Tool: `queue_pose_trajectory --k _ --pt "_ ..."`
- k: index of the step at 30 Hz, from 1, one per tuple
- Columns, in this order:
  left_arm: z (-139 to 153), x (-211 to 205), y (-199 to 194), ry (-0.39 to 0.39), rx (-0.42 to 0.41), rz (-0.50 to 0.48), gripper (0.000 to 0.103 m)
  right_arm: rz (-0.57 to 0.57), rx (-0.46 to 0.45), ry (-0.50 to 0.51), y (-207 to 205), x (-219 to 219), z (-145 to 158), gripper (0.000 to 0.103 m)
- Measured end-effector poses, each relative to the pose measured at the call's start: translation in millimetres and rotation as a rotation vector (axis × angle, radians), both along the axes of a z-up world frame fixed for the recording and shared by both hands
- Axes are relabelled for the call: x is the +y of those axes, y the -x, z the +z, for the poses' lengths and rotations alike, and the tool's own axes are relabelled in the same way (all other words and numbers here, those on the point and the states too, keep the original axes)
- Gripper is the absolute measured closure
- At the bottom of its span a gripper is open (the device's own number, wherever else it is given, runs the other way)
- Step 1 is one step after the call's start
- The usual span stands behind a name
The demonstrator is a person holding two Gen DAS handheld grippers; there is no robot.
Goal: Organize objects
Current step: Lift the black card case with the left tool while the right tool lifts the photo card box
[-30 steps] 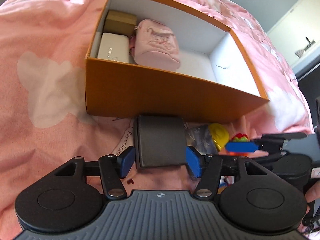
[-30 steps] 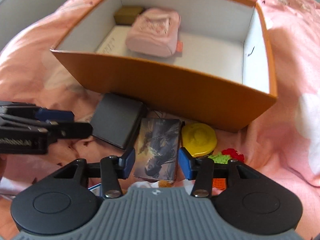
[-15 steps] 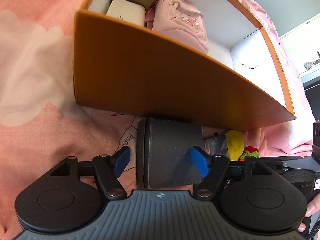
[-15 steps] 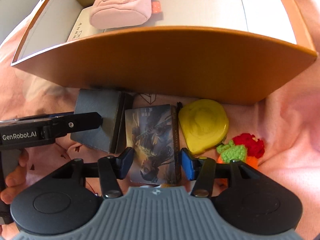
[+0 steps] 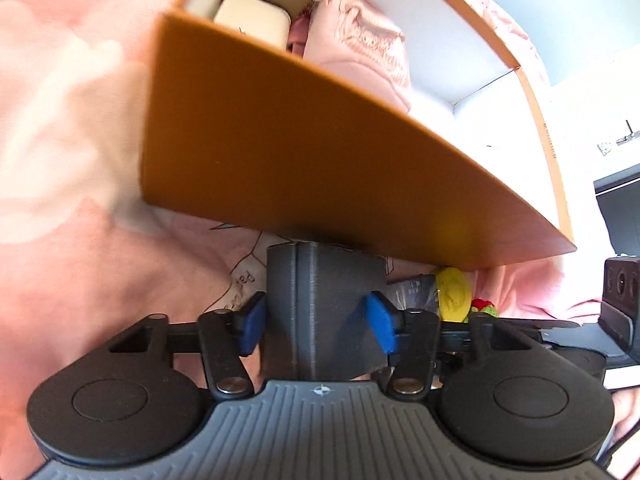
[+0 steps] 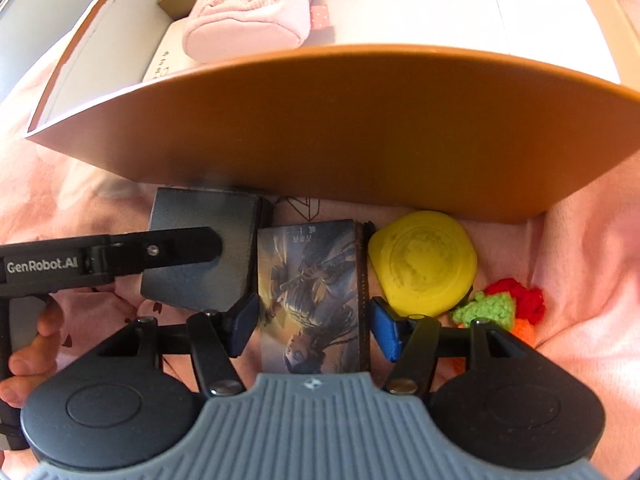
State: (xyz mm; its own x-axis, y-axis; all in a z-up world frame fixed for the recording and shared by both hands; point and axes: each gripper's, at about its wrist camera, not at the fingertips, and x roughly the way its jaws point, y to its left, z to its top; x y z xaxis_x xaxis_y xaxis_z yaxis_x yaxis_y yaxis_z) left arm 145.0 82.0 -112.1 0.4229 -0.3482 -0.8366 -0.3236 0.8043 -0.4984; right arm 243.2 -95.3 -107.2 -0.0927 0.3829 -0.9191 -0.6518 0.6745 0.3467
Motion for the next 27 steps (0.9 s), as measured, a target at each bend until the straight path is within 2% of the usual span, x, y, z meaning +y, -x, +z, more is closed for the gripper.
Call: queue_pose_trajectory --k 3,9,13,15,19,23,27 --pt "12.1 0.0 9.1 -0.017 -0.018 0.001 0.051 0.02 -0.033 -0.006 7.4 -0.2 8.9 0.041" --pt "33.0 -0.6 20.0 -0.142 -0.004 -0.02 0.054 0.081 -0.139 0.016 28.7 8.1 29.8 0.041" --pt "37.6 10.1 28.3 -0.157 0.014 -0.035 0.054 0.105 -0.171 0.043 36.8 15.6 37.7 0.041" --pt "35.7 11.7 32.9 -0.137 0.018 -0.03 0.054 0.11 -0.156 0.04 38.1 18.4 40.0 0.041" --pt "32.9 14.5 40.2 -0.126 0.014 -0.03 0.054 0.119 -0.07 -0.001 39.1 17.6 46.2 0.041" --pt "30.2 10.9 39.7 -0.132 0.016 -0.043 0.058 0.145 -0.031 -0.034 40.5 19.8 52.3 0.046" --pt "29.8 11.8 42.4 -0.134 0.013 -0.037 0.058 0.146 -0.057 0.004 42.7 34.8 42.9 0.047"
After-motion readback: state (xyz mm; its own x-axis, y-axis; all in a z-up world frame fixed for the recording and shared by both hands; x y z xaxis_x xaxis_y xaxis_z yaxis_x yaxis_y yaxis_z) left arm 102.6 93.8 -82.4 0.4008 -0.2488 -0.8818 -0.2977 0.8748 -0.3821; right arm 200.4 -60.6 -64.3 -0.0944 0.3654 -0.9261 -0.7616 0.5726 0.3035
